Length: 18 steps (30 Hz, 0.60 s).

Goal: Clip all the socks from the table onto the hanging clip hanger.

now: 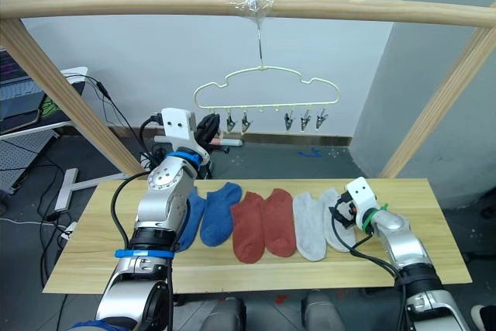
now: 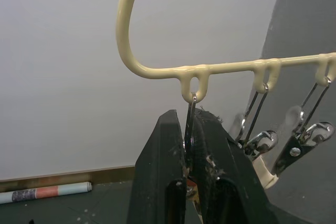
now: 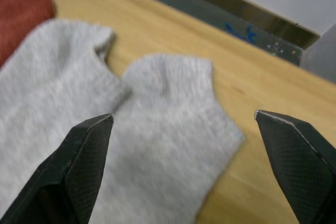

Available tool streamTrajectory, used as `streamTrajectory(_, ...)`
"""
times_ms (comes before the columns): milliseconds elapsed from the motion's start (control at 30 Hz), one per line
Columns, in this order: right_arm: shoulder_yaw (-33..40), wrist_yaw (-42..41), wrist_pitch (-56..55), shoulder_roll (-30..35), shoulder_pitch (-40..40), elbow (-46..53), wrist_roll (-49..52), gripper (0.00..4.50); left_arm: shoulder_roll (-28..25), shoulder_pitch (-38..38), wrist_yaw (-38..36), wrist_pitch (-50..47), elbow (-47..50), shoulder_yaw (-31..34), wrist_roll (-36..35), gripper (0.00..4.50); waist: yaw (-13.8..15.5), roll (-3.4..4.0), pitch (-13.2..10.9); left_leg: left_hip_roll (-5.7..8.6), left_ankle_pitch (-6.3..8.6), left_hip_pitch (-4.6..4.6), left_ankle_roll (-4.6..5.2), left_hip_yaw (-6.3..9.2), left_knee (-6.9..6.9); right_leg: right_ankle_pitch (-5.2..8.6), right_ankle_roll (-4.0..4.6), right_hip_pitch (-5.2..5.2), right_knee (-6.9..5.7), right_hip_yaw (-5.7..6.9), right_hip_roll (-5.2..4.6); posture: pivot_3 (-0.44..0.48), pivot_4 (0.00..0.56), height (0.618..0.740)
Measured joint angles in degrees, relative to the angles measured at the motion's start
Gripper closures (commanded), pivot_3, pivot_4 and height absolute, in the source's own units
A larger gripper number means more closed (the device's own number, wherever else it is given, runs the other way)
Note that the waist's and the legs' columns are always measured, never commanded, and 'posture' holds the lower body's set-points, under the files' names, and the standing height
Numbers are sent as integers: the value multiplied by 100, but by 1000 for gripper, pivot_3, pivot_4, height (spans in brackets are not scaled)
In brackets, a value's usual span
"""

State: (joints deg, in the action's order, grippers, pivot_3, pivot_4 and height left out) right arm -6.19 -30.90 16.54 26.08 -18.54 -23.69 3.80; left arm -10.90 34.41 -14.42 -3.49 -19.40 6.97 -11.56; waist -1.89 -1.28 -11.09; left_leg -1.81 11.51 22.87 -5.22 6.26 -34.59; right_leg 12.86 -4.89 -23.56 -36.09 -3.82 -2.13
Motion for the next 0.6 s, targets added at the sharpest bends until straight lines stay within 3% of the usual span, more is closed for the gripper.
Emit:
streamTrajectory(433,-399,-659,-468,-29,-508,-1133,-429,0,14,10,-21,-7,-4,-6,-2,4462,8,-1,-1,1,0,2,-1,-1,-1,-11,-20,2,2,-1,0,67,185,740)
streamTrajectory(600,-391,-798,-492,-5,-598,-1343,-472,1584,15,-33,-3,-18,66,-5,-2,4500,8,-1,0,1,0,-5,-1,1,-3,-13,-22,11,1,0,0,76,186,740)
